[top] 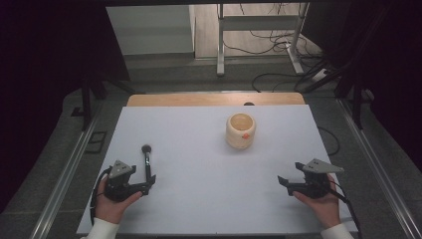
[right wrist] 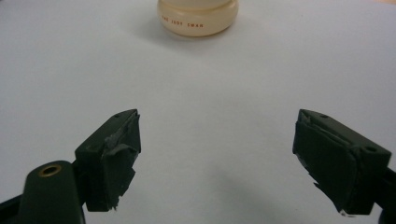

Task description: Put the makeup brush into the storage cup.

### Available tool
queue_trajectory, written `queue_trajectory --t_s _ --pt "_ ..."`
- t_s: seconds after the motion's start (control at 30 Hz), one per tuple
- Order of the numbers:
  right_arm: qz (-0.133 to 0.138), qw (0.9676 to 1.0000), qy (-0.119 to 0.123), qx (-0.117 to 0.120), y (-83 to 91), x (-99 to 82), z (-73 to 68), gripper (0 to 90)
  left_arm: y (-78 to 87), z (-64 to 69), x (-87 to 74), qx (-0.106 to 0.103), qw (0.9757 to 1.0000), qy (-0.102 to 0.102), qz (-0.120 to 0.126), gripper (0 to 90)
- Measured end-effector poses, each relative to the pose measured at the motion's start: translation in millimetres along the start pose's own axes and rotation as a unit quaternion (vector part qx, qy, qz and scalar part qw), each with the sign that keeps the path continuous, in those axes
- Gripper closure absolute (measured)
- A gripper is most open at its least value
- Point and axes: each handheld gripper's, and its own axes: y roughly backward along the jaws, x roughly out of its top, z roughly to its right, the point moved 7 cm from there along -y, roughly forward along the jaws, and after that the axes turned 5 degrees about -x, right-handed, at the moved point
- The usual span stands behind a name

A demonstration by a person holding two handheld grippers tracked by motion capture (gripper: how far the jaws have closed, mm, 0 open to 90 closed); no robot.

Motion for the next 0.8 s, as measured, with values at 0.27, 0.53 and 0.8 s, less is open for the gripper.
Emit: queue_trajectory --t_s 0.27,0.53,0.8 --pt "0.0 1.0 -0.003 -0.001 0.5 -0.2 -1.1 15.5 1.5 0.0 2.7 0.01 1.0 0.0 0.0 17.9" --pt "0.0 1.0 -0.001 0.003 0.3 -0.6 -2.6 15.1 1.3 5.6 14.3 0.028 0.9995 0.011 -0.014 18.1" --pt "0.003 1.0 0.001 0.007 1.1 -0.3 -3.5 14.5 -1.1 15.1 22.2 0.036 0.9985 0.01 -0.039 17.9"
